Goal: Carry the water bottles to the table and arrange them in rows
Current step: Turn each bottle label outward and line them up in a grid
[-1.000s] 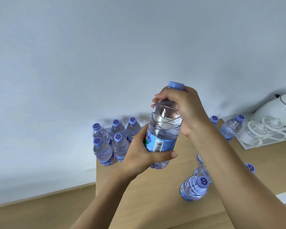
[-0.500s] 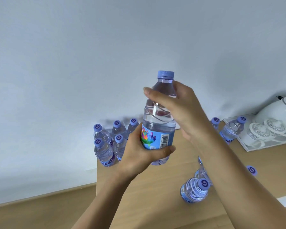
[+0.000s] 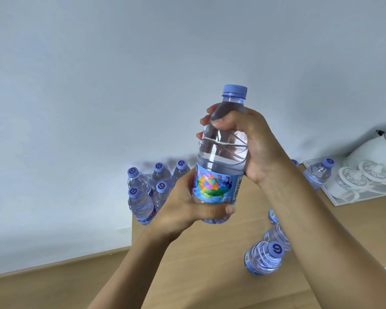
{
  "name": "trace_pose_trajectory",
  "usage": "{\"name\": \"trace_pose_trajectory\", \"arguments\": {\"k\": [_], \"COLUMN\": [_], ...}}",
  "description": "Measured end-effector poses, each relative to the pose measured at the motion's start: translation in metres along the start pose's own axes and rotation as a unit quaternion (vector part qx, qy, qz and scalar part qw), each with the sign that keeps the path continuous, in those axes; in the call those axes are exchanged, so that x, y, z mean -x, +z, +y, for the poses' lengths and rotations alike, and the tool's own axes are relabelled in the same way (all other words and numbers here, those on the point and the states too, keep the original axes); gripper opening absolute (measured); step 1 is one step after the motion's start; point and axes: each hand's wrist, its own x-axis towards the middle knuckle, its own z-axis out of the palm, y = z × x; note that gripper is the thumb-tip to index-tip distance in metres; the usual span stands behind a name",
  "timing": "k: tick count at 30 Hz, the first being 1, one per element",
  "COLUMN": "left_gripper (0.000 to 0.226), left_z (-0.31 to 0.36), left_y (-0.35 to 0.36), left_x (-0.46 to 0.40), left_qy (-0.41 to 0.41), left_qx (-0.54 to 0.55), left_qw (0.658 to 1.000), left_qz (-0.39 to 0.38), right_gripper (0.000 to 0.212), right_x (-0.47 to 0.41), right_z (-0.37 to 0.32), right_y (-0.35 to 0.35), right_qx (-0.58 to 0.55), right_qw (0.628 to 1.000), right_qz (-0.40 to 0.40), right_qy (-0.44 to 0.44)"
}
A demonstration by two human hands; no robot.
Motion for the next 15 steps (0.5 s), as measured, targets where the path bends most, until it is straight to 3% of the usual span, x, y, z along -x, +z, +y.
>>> {"name": "trace_pose_trajectory", "arguments": {"k": [5, 8, 10, 15], "left_gripper": [0.036, 0.043, 0.047, 0.057], "left_z": [0.004, 0.003, 0.002, -0.002], "left_y": [0.002, 0.009, 0.014, 0.018], "left_x": [0.0, -0.001, -0.002, -0.001], "left_qy": [0.023, 0.042, 0.059, 0.067], "left_qx": [-0.038, -0.084, -0.113, -0.132], "left_qw": [0.997, 0.984, 0.974, 0.973], "left_qz": [0.057, 0.15, 0.184, 0.177], "right_gripper": [0.025, 0.032, 0.039, 0.027], "right_x": [0.003, 0.008, 0.01, 0.009], "right_z": [0.0, 0.0, 0.003, 0.003], "right_y": [0.002, 0.009, 0.013, 0.014], "right_qx": [0.089, 0.196, 0.198, 0.142], "right_qw": [0.994, 0.97, 0.968, 0.978], "right_qz": [0.037, 0.092, 0.112, 0.111], "right_qy": [-0.047, -0.107, -0.108, -0.105]}}
